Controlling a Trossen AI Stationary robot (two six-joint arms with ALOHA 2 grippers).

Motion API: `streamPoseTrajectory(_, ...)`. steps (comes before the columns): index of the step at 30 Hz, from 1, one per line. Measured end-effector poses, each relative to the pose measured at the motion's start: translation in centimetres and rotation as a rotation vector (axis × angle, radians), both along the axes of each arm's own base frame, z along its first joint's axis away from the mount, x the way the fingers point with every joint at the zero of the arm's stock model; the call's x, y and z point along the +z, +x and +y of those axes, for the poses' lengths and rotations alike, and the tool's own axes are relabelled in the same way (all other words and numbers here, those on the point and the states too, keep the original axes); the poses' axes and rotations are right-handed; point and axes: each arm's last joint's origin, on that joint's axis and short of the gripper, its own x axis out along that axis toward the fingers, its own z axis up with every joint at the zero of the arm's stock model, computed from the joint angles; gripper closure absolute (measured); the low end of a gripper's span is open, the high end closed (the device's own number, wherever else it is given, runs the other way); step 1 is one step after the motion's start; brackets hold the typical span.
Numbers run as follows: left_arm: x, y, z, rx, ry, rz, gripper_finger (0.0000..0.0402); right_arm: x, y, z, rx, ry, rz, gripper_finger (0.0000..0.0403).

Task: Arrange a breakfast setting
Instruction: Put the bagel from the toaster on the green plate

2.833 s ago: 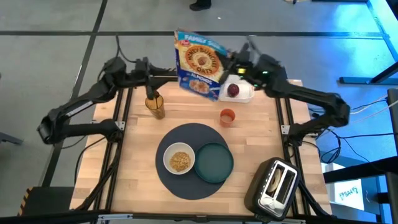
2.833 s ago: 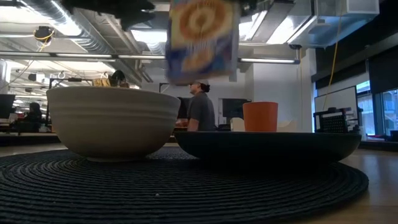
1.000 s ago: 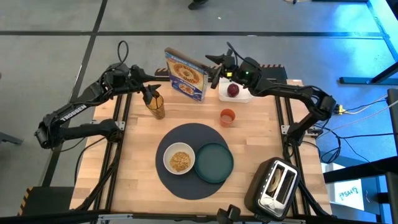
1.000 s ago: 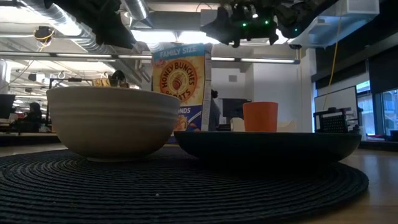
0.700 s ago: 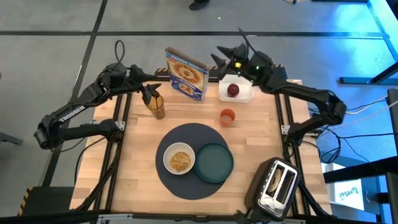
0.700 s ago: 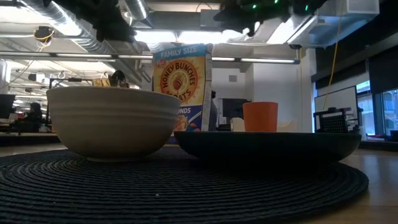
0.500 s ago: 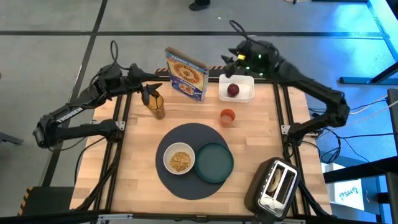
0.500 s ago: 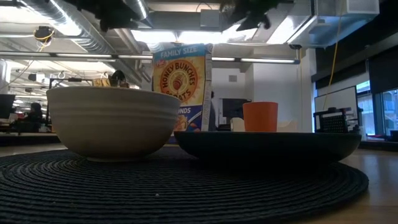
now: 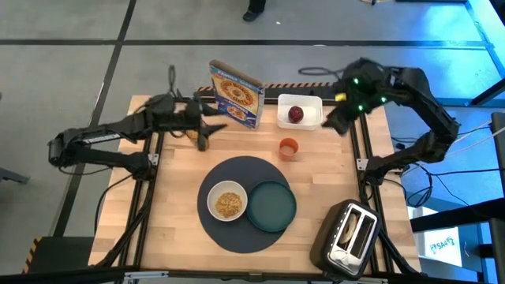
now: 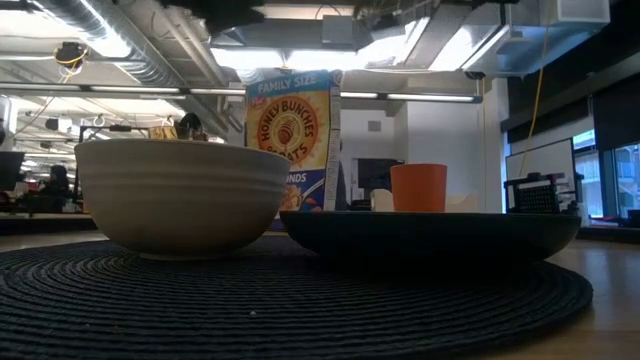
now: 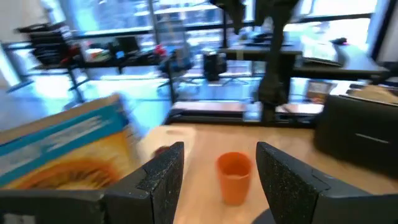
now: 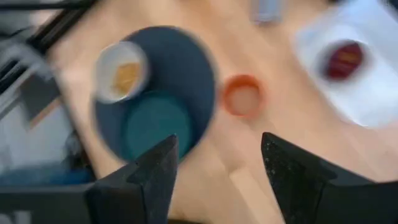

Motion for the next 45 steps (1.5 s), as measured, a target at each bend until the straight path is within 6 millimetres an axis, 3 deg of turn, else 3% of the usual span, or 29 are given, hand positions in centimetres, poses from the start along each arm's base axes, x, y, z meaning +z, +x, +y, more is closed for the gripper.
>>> streamPoseTrajectory(4,-0.7,2.7,-1.6,-0.085,0.022,-0.023,0.0207,-0.7,-0.4,4.2,0.340,0.024,-0.046,0.0182)
streamPoseTrajectory(10,-2.1,5.3,-4.5,-0.082,0.039,0.001,0.0207,-3.6,-0.9,10.2,0.700,0.061,0.080,0.0182)
streamPoseTrajectory(16,-2.4,5.8,-6.9,-0.117,0.046,0.002,0.0207,-6.1,-1.8,15.9,0.911,0.078,0.197,0.0182)
streamPoseTrajectory(22,-2.3,5.6,-8.7,-0.181,0.017,-0.012,0.0207,-9.5,-2.9,20.3,1.026,0.001,0.301,0.0182)
streamPoseTrajectory(27,-2.3,5.3,-10.8,-0.197,0.005,-0.014,0.0207,-12.3,-3.4,22.1,1.088,-0.027,0.420,0.0182)
streamPoseTrajectory(35,-2.3,4.8,-12.8,-0.147,0.026,-0.009,0.0207,-13.3,-2.6,23.2,1.097,-0.078,0.399,0.0186)
streamPoseTrajectory(45,-2.4,4.6,-13.3,-0.148,0.017,-0.008,0.0207,-14.9,-1.5,24.4,1.172,-0.105,0.467,0.0286)
